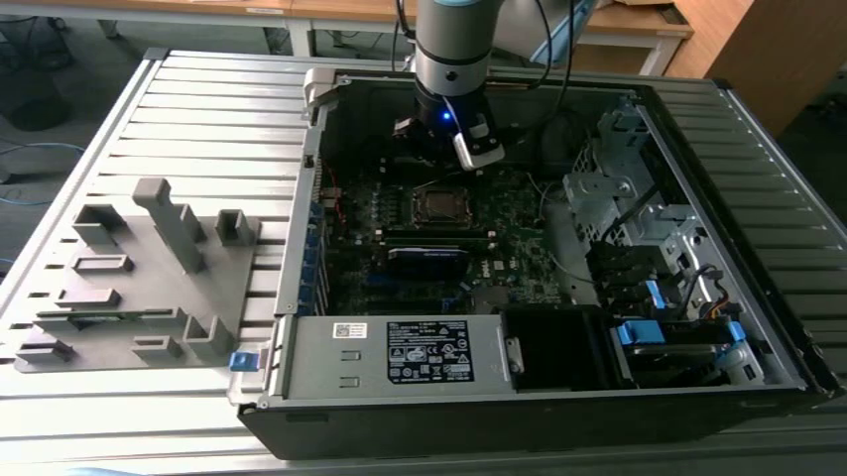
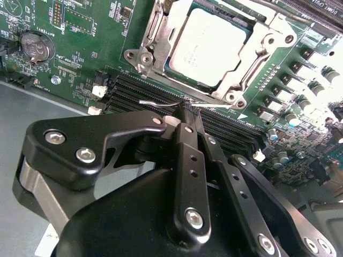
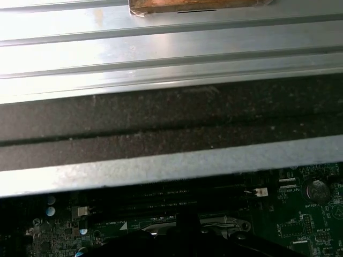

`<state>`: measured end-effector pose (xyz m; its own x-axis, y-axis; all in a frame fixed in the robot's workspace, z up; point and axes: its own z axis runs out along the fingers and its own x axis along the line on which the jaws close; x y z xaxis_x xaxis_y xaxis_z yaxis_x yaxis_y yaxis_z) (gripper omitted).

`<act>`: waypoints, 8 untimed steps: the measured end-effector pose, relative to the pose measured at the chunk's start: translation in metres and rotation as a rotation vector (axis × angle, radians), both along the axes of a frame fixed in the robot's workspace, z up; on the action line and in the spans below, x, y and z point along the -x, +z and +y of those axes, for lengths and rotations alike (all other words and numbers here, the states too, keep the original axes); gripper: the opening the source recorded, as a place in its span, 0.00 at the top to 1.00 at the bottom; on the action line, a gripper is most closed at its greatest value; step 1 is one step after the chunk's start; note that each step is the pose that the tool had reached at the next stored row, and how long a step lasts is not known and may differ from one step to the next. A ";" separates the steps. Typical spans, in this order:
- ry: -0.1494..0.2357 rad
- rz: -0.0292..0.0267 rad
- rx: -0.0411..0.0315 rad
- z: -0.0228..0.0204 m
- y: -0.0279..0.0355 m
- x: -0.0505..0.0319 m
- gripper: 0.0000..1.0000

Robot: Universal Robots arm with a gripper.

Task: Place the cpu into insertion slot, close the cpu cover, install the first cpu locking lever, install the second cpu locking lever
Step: 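Install the first cpu locking lever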

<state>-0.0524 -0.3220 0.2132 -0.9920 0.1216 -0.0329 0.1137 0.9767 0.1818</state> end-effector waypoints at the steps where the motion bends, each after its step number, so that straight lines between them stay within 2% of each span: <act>1: 0.000 -0.0011 0.0001 0.0000 -0.0002 0.0000 0.89; 4: -0.006 -0.0051 0.0001 0.0000 -0.0005 0.0000 0.89; 8: -0.032 -0.0092 0.0000 0.0000 -0.0008 0.0000 0.89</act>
